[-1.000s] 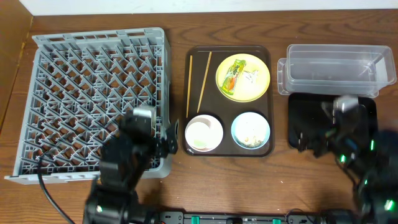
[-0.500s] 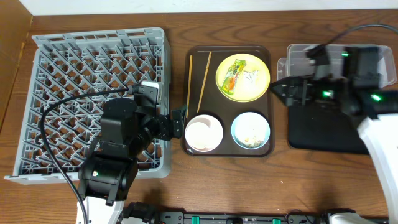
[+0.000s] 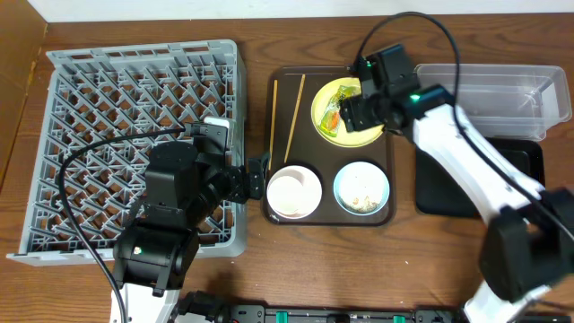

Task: Sort waste into correct bins and load items into the dishwasher

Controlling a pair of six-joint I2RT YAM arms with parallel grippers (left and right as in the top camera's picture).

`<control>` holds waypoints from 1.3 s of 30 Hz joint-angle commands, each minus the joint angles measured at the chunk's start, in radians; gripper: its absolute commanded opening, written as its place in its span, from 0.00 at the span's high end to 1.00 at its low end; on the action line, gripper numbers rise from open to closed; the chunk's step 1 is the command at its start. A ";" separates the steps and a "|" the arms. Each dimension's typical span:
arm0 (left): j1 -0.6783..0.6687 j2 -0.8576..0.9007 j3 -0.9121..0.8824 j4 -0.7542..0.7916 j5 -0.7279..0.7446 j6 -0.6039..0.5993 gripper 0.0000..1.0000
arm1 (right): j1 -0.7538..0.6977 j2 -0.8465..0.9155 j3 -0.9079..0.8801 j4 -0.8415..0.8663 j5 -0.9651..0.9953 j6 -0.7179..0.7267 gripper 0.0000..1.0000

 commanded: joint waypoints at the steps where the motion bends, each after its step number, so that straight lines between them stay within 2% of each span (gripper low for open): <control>1: -0.001 -0.002 0.021 0.003 0.016 -0.009 0.07 | -0.005 0.119 0.010 0.063 0.171 0.058 0.25; 5: -0.001 -0.003 0.021 0.003 0.016 -0.009 0.07 | -0.028 0.200 0.009 0.084 0.121 0.161 0.25; 6: -0.001 -0.003 0.021 0.003 0.016 -0.009 0.07 | -0.027 0.223 0.009 0.097 0.064 0.159 0.26; 7: -0.001 -0.002 0.021 0.003 0.016 -0.009 0.07 | -0.022 0.234 0.009 0.105 0.064 0.159 0.32; 8: -0.001 -0.002 0.021 0.003 0.016 -0.009 0.07 | -0.018 0.240 0.009 0.109 0.077 0.159 0.40; 10: -0.001 -0.003 0.021 0.003 0.016 -0.009 0.07 | -0.010 0.246 0.009 0.110 0.137 0.179 0.64; 11: -0.001 -0.003 0.021 0.003 0.016 -0.009 0.07 | -0.008 0.246 0.010 0.110 0.157 0.199 0.72; 13: -0.001 -0.002 0.021 0.003 0.016 -0.009 0.07 | -0.013 0.193 0.017 0.106 0.132 0.196 0.98; 19: -0.001 -0.003 0.021 0.003 0.016 -0.009 0.07 | -0.048 -0.019 0.017 0.052 0.139 0.186 0.99; 24: -0.001 -0.003 0.021 0.003 0.016 -0.009 0.07 | -0.145 -0.165 0.017 -0.008 0.171 0.223 0.99; 27: -0.001 -0.003 0.021 0.003 0.016 -0.009 0.07 | -0.227 -0.183 0.017 -0.071 0.181 0.250 0.99; 32: -0.001 -0.002 0.021 0.003 0.016 -0.009 0.07 | -0.354 -0.115 0.016 -0.138 0.161 0.297 0.99; 33: -0.001 -0.002 0.021 0.003 0.016 -0.009 0.07 | -0.375 -0.099 0.017 -0.121 0.137 0.276 0.73; 34: -0.001 -0.002 0.021 0.003 0.016 -0.009 0.07 | -0.388 -0.097 0.017 -0.108 0.108 0.235 0.38; 35: -0.001 -0.002 0.021 0.003 0.016 -0.009 0.07 | -0.394 -0.097 0.017 -0.097 0.089 0.208 0.23; 36: -0.001 -0.002 0.021 0.003 0.016 -0.009 0.07 | -0.398 -0.105 0.021 -0.088 0.060 0.188 0.16; 39: -0.001 -0.003 0.021 0.003 0.016 -0.009 0.07 | -0.394 -0.133 0.040 -0.059 -0.040 0.172 0.12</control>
